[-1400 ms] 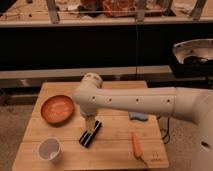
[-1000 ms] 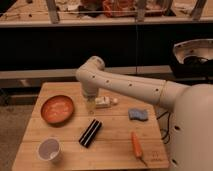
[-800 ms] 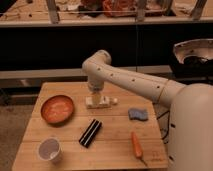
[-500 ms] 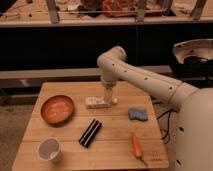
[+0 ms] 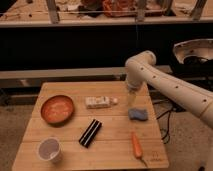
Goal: Move the arm in a circular motion
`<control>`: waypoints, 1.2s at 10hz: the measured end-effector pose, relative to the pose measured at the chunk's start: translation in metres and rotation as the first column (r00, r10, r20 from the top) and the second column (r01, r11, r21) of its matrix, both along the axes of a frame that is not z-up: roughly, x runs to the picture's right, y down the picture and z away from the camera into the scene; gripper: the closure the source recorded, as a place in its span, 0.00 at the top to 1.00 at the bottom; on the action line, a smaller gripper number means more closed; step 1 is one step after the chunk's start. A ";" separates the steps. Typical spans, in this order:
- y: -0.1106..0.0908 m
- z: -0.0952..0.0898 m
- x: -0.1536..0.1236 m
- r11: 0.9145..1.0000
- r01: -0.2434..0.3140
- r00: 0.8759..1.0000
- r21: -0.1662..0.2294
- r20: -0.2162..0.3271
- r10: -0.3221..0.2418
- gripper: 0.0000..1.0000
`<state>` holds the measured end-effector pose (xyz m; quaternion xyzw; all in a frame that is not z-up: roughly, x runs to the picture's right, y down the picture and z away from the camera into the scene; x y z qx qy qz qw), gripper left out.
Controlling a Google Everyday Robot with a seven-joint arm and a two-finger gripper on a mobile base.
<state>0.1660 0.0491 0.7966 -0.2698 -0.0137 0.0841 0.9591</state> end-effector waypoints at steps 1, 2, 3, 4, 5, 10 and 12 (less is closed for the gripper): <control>0.011 -0.008 0.028 1.000 -0.031 0.999 0.001 -0.021 0.031 0.80; 0.020 -0.015 0.048 0.999 -0.051 0.998 0.001 -0.038 0.051 0.80; 0.035 -0.026 0.070 0.997 -0.072 0.996 0.000 -0.052 0.072 0.80; 0.049 -0.037 0.088 0.997 -0.080 0.995 -0.004 -0.058 0.080 0.80; 0.056 -0.041 0.096 0.997 -0.080 0.995 -0.007 -0.060 0.079 0.80; 0.104 -0.072 0.066 0.999 -0.018 1.000 -0.028 -0.017 0.018 0.80; 0.125 -0.082 0.018 0.999 0.021 1.000 -0.038 0.009 -0.021 0.80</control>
